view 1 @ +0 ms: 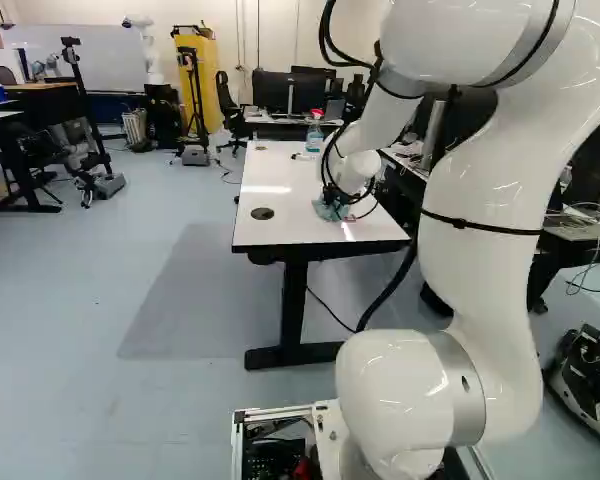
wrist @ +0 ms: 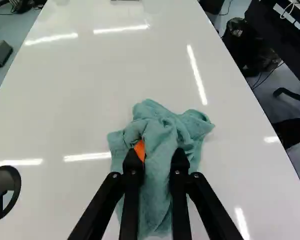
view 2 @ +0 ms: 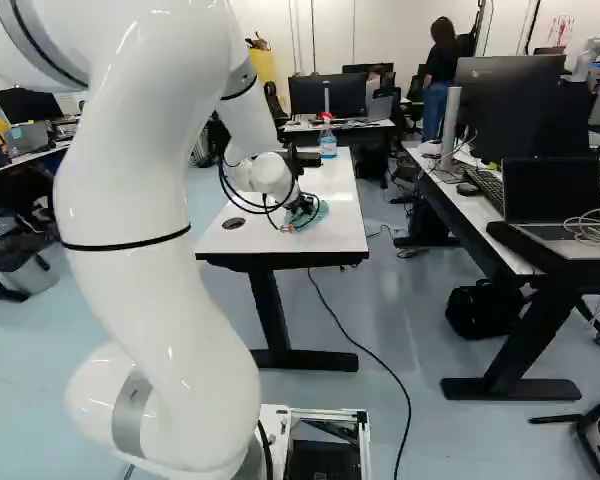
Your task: Clean the table with the green towel
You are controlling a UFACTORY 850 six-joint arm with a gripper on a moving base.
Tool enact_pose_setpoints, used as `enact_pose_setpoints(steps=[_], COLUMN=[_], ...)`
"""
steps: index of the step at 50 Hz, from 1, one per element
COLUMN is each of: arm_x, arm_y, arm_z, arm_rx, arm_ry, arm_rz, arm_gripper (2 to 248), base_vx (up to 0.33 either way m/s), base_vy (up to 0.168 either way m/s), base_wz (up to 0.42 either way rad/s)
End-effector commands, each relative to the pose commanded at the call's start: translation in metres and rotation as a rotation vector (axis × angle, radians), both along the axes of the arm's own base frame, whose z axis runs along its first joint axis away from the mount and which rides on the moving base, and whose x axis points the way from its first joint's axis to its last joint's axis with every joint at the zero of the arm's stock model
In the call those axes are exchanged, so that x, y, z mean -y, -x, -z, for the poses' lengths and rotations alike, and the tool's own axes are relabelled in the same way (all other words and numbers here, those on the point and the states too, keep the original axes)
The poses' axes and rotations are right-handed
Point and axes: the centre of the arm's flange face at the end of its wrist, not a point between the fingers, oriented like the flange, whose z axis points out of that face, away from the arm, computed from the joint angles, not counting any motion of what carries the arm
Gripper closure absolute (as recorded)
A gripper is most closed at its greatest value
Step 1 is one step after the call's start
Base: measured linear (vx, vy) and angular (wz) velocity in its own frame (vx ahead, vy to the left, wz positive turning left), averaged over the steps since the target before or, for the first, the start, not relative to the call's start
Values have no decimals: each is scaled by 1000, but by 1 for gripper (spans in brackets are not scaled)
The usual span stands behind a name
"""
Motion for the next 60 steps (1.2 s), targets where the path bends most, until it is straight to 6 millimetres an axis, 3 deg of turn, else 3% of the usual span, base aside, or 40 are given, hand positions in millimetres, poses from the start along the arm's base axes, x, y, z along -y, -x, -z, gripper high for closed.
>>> enact_pose_setpoints(steps=[35,46,60], arm_x=[-55,-68,-69], arm_y=[14,2,-24], arm_z=[-1,0,1], arm_rx=[-7,-2,11], arm_ry=[0,0,0], arm_rz=[-105,-129,-130], arm_gripper=[187,187,187], base_vx=[0,0,0], base_vy=[0,0,0], base_wz=[0,0,0])
